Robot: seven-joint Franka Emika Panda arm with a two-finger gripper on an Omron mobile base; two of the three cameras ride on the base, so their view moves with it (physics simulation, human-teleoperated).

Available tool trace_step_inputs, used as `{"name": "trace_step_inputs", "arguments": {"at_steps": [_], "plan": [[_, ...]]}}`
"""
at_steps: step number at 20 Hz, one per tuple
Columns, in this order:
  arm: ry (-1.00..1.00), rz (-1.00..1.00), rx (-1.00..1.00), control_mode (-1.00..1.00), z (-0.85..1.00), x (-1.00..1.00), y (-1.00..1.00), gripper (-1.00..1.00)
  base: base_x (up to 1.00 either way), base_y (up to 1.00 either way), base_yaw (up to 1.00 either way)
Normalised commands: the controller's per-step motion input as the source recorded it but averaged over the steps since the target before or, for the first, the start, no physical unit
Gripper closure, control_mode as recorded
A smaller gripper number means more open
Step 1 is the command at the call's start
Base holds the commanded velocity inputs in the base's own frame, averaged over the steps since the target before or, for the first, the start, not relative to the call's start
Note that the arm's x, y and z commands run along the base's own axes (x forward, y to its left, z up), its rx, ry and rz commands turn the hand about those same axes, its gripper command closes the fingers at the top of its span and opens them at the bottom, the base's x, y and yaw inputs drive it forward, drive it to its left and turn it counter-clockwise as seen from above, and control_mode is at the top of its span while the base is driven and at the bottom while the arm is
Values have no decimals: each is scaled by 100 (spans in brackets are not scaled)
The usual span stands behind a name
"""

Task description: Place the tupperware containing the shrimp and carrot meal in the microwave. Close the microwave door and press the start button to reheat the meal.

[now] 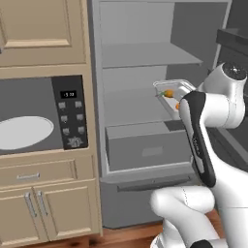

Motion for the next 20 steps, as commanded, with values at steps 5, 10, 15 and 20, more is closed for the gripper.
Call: {"name": "trace_step_inputs", "arguments": {"at_steps": [5,10,15,20], "plan": [[0,0,0,100,0,0,0,100,-66,63,13],[0,0,0,100,0,0,0,100,-30,90,17],[0,0,0,100,0,0,0,100,-7,90,15],[0,0,0,100,0,0,0,100,2,47,11]]}}
